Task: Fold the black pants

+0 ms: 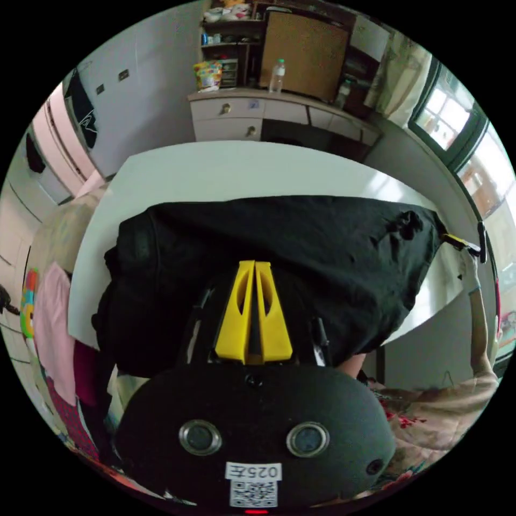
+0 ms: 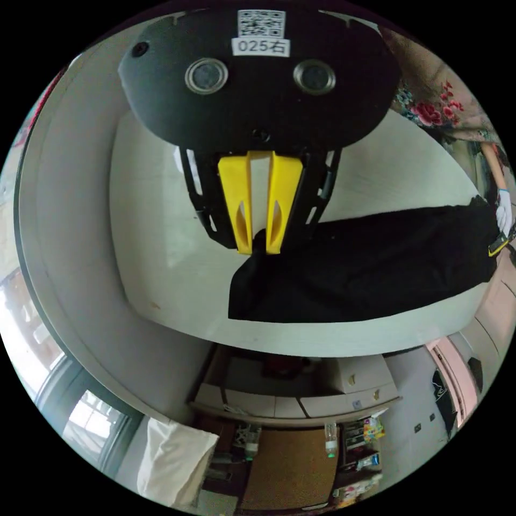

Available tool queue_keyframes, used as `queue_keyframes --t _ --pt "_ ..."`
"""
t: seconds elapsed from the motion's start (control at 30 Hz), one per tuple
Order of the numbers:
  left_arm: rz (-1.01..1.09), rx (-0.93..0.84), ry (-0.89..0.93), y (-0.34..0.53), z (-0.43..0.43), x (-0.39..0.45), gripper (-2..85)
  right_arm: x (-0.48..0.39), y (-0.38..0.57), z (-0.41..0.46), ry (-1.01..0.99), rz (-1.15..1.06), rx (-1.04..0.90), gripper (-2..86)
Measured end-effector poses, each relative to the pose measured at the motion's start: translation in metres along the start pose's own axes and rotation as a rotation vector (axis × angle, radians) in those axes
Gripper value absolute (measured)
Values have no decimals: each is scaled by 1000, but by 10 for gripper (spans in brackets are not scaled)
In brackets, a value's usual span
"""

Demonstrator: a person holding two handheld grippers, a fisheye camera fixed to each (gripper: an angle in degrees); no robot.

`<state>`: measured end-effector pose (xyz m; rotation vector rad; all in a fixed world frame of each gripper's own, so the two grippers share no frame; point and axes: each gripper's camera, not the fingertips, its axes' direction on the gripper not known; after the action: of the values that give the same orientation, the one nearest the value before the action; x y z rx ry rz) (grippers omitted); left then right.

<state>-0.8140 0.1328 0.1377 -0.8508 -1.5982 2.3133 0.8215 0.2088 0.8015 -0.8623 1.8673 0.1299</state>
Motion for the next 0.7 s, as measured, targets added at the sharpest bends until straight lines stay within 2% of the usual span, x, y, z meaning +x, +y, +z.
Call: queue_keyframes --t 0.17,0.3,0.37,0.47,0.53,0.57,0.63,0.7 --pt "125 53 124 -35 21 36 -10 41 42 -1 113 71 -79 48" --pt "203 30 297 -57 35 71 -9 98 86 -2 141 278 -110 57" --pt "208 29 305 -50 28 77 -8 115 98 -10 122 369 -145 67" --pt "126 128 256 -13 -8 52 -5 99 119 -58 116 397 21 76" --pt "16 183 197 17 -35 8 4 48 123 -105 83 305 260 85" --pt "-3 182 214 22 -40 -2 7 32 121 -114 41 268 317 88" --pt "-88 208 278 41 -54 -36 33 -40 98 -132 -187 49 445 98" --pt "-98 244 230 51 -66 -43 41 -98 71 -128 -396 -119 482 109"
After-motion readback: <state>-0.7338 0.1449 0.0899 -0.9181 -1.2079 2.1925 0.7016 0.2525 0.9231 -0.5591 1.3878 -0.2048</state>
